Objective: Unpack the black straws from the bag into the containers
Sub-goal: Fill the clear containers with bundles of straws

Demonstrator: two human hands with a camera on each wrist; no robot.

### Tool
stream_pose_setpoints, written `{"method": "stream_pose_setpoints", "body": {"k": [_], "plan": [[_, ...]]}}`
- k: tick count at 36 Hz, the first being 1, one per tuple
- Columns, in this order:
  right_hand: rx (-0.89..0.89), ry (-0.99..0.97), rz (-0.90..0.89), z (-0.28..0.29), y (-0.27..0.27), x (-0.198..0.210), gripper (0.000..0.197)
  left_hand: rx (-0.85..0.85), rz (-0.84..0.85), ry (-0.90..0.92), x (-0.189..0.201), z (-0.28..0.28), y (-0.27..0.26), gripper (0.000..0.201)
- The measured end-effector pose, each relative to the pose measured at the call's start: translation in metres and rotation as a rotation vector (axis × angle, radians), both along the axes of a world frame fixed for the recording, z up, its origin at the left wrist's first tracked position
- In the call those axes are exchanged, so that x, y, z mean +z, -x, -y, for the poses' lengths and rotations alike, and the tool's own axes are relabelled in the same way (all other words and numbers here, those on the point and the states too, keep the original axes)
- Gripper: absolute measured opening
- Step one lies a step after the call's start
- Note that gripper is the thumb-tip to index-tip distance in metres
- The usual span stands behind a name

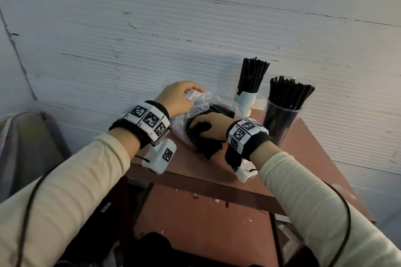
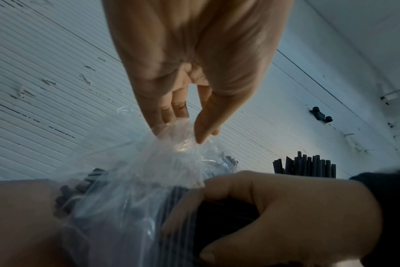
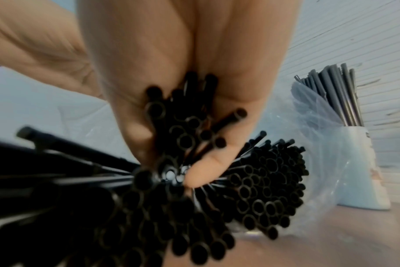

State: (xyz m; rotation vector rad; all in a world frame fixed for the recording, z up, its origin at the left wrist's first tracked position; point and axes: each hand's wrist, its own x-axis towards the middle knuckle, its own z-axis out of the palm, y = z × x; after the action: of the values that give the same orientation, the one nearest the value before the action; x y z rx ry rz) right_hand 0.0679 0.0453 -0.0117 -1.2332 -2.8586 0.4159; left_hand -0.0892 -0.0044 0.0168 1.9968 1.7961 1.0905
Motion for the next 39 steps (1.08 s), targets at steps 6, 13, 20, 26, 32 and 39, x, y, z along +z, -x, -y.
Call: {"method": "stream_pose_setpoints", "body": {"k": [6, 13, 20, 26, 32, 39], "plan": [[-0.047, -0.044, -0.085, -0.008, -0.009, 0.005, 0.035, -0.014, 0.001, 0.013, -0.002, 0.001, 0.001, 0.045], [-0.056, -0.014, -0.117, -0.007, -0.021, 0.010, 0.038, -0.047, -0.005, 0.022, -0.006, 0.000, 0.002, 0.042], [-0.028, 0.018, -0.161, 0.003, -0.055, 0.023, 0.041, 0.020, -0.061, -0.140, -0.012, -0.003, -0.003, 0.039], [-0.041, 0.033, -0.173, 0.014, -0.087, 0.037, 0.040, -0.243, -0.198, -0.325, -0.006, 0.002, -0.038, 0.046], [-0.024, 0.009, -0.132, 0.031, -0.114, 0.052, 0.041, -0.358, -0.517, 0.011, -0.022, -0.020, -0.078, 0.090], [-0.045, -0.009, -0.219, 0.048, -0.153, 0.061, 0.044, -0.296, -0.408, -0.141, -0.018, -0.024, -0.116, 0.041]]}}
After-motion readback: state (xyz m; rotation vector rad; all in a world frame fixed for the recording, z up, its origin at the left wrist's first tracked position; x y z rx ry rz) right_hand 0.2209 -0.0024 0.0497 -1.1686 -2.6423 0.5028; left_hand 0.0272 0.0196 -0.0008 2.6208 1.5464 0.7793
